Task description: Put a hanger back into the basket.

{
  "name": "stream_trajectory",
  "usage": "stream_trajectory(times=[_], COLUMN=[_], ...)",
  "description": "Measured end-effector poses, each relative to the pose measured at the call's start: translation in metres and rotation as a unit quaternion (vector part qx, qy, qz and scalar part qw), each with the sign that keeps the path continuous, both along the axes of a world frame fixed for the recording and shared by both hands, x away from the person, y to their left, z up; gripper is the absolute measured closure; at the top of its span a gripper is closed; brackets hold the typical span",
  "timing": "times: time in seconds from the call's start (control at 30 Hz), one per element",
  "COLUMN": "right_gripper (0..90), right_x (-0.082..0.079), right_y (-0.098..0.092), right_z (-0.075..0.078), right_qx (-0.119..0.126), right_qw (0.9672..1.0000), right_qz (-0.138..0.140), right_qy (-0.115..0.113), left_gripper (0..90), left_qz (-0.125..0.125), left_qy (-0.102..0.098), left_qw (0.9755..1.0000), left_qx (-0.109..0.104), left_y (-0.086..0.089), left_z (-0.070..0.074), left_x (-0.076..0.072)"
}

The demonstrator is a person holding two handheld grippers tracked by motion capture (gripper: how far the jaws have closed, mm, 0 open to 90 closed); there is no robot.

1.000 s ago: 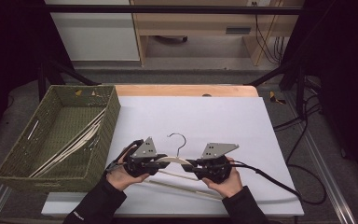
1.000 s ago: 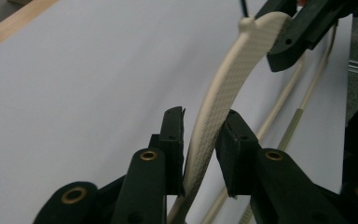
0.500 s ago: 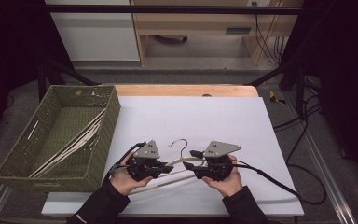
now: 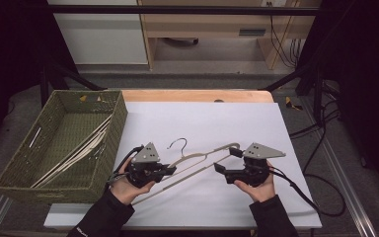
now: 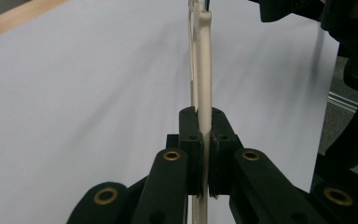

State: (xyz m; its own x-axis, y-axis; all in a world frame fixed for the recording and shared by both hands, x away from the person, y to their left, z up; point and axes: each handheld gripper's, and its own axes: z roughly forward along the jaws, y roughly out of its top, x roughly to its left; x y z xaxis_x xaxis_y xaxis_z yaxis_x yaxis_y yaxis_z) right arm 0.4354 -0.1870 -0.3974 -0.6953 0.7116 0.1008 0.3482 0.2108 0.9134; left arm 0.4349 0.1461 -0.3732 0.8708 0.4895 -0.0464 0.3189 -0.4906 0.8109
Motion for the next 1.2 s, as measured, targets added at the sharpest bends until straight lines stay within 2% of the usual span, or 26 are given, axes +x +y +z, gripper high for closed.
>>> stream_trajectory(times=[0.03, 0.1, 0.37, 0.4, 0.43, 0.5, 0.53, 0.63, 0.8, 0.93, 1.13, 1.2], right_gripper=[17.8, 15.1, 10.3, 9.6, 9.6, 8.8, 8.8, 8.3, 7.4, 7.1, 7.1, 7.1], right_x=[0.001, 0.003, 0.005, 0.005, 0.005, 0.005, 0.005, 0.004, 0.003, 0.002, 0.002, 0.002], right_y=[-0.009, -0.017, -0.034, -0.036, -0.036, -0.037, -0.037, -0.039, -0.043, -0.045, -0.047, -0.046], right_z=[-0.001, -0.003, -0.007, -0.006, -0.006, -0.005, -0.005, -0.005, -0.005, -0.004, -0.006, -0.006], right_qx=[0.006, 0.011, 0.024, 0.025, 0.025, 0.025, 0.025, 0.024, 0.028, 0.029, 0.026, 0.031], right_qw=[0.9999, 0.9996, 0.9977, 0.9976, 0.9976, 0.9974, 0.9974, 0.9974, 0.9969, 0.9967, 0.9969, 0.9963], right_qz=[-0.012, -0.024, -0.062, -0.062, -0.062, -0.066, -0.066, -0.067, -0.073, -0.075, -0.075, -0.079], right_qy=[0.001, 0.006, 0.016, 0.017, 0.017, 0.015, 0.015, 0.012, 0.009, 0.007, 0.007, 0.009], left_gripper=[86.2, 86.2, 86.2, 86.2, 86.2, 86.2, 86.2, 86.2, 86.2, 86.2, 86.2, 86.2], left_qz=[0.009, 0.016, 0.032, 0.038, 0.038, 0.042, 0.042, 0.045, 0.057, 0.063, 0.071, 0.071], left_qy=[-0.003, -0.008, -0.023, -0.026, -0.026, -0.034, -0.034, -0.047, -0.066, -0.066, -0.074, -0.077], left_qw=[0.9999, 0.9998, 0.9989, 0.9983, 0.9983, 0.9975, 0.9975, 0.9964, 0.9947, 0.9939, 0.993, 0.9928], left_qx=[-0.009, -0.012, -0.027, -0.036, -0.036, -0.045, -0.045, -0.055, -0.054, -0.061, -0.058, -0.057], left_y=[0.003, 0.006, 0.019, 0.023, 0.023, 0.032, 0.032, 0.04, 0.051, 0.064, 0.075, 0.081], left_z=[0.003, 0.006, 0.022, 0.028, 0.028, 0.04, 0.04, 0.056, 0.079, 0.097, 0.112, 0.118], left_x=[0.0, 0.0, -0.001, -0.002, -0.002, -0.003, -0.003, -0.003, -0.003, 0.001, 0.004, 0.005])
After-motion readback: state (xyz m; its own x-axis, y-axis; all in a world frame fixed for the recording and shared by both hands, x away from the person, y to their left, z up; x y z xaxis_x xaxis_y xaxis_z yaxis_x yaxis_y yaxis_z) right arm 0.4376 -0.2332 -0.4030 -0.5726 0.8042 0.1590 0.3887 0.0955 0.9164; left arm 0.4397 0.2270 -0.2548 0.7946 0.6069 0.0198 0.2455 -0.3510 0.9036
